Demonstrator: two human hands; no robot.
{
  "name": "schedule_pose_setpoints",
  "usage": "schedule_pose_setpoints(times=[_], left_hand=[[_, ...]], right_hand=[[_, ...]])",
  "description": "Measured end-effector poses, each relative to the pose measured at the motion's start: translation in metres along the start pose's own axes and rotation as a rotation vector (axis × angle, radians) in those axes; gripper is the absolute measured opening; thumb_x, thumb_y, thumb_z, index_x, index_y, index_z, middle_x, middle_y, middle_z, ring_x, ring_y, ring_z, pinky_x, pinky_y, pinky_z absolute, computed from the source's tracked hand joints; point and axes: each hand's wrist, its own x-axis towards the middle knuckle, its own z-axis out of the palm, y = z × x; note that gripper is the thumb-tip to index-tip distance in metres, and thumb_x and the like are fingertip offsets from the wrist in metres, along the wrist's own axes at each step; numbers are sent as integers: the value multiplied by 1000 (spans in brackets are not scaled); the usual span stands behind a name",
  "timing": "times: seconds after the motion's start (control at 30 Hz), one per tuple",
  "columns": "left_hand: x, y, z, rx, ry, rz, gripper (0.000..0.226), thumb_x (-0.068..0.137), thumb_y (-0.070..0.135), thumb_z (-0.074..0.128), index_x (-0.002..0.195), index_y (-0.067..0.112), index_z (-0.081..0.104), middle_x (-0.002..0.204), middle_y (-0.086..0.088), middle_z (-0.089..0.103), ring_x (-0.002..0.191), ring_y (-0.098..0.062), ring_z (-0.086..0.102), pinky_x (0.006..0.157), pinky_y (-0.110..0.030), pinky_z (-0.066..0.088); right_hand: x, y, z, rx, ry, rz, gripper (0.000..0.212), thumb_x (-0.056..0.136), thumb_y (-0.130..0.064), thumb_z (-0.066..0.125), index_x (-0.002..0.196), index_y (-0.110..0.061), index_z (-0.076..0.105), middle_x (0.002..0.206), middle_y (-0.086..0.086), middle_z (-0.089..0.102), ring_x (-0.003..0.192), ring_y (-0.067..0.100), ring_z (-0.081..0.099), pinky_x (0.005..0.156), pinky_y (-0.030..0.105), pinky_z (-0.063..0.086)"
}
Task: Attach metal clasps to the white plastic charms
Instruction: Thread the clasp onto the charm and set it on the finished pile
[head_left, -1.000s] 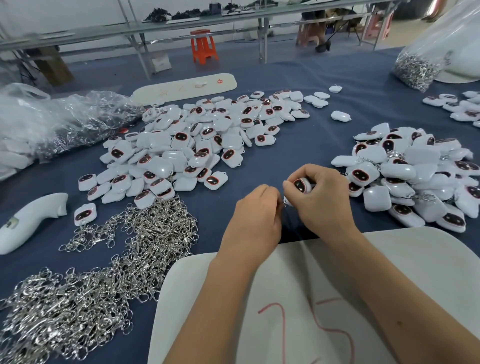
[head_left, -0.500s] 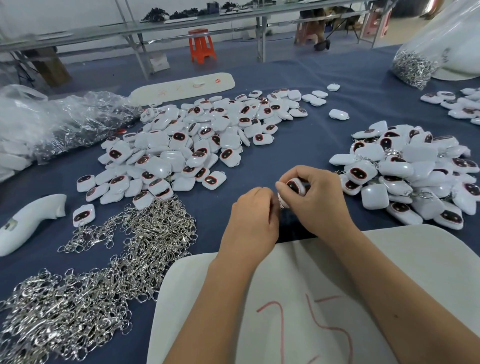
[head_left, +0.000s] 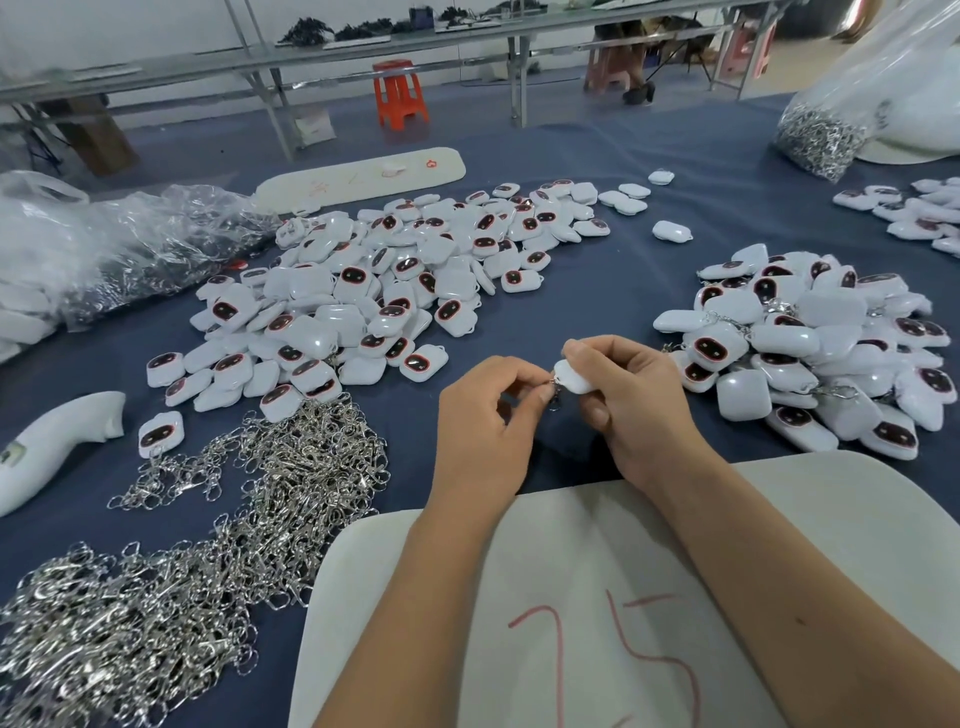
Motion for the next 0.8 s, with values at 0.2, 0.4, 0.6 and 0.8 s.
schedule_pose_setpoints(times=[0.2,0.4,0.6,0.8], left_hand=[[0,-1,-3,120,119,-33,16,89,3,68,79,15,68,76,10,67,76,-9,62,70,-18,46],[0,6,-4,400,100,42,12,89,3,64,79,10,63,81,2,63,74,-19,55,68,-34,39],[4,8,-4,569,22,80,20,87,2,59,74,13,50,78,-7,57,71,-25,43,62,-33,14],[0,3,2,169,146,-37,18,87,0,68,75,13,64,74,4,64,69,-14,56,65,-24,41]], right_hand=[[2,5,1,-66,-118,-1,9,99,-8,66,93,-5,73,70,7,63,45,12,42,41,19,30],[-1,8,0,-138,-99,-71,9,94,-16,76,87,-10,75,67,6,63,46,15,44,42,21,34],[-10,10,6,-628,-31,-466,12,92,-27,79,92,-18,72,66,2,67,54,24,56,50,33,47],[-6,7,3,-219,-135,-304,8,103,-21,65,101,-15,70,68,3,65,43,15,49,41,21,40]])
